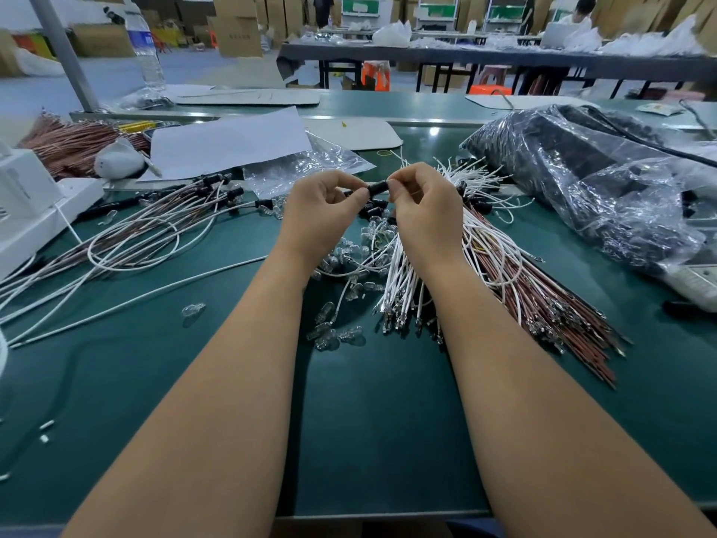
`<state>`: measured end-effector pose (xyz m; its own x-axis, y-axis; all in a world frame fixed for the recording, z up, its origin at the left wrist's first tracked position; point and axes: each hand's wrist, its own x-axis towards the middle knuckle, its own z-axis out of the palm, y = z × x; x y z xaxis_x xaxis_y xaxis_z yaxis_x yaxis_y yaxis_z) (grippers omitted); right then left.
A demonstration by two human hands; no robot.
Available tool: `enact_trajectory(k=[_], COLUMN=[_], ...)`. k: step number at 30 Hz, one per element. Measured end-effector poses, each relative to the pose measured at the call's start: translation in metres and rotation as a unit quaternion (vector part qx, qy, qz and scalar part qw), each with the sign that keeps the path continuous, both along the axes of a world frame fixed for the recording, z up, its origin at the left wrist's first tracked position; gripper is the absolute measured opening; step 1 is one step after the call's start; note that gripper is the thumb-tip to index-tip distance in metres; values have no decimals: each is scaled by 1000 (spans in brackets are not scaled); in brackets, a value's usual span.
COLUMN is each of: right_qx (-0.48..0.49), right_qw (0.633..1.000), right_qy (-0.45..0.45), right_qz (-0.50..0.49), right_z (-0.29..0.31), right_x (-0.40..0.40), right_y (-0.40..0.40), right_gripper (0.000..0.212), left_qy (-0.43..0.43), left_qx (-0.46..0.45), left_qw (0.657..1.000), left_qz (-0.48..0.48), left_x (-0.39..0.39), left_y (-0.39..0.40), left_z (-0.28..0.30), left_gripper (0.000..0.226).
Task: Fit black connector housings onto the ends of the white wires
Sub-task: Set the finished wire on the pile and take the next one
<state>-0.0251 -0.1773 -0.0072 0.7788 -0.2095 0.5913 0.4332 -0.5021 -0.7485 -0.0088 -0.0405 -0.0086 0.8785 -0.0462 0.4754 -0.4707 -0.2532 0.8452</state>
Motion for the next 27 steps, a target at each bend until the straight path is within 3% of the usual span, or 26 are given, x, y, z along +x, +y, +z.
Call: enact_trajectory(k=[8, 11, 18, 22, 27], right_qx=[93, 80, 146, 78, 27], right_qw=[994, 993, 981, 988, 995], right_qy=[35, 44, 75, 104, 91], right_qz=[55, 75, 103, 83, -34], right_z=[6, 6, 8, 15, 43], right_x=[-4, -4, -3, -4, -7], right_y=[4, 8, 6, 1, -33], right_gripper=[8, 2, 13, 11, 18], left_qy=[22, 29, 104, 74, 66], left_qx=[-54, -68, -78, -71, -99], left_qw=[998, 996, 986, 993, 992], left_qz=[-18, -52, -102, -63, -44], left_x=[0, -2, -1, -3, -2], left_y=[-1, -3, 4, 2, 8], left_z=[3, 5, 5, 2, 2], left_gripper=[9, 5, 19, 15, 9])
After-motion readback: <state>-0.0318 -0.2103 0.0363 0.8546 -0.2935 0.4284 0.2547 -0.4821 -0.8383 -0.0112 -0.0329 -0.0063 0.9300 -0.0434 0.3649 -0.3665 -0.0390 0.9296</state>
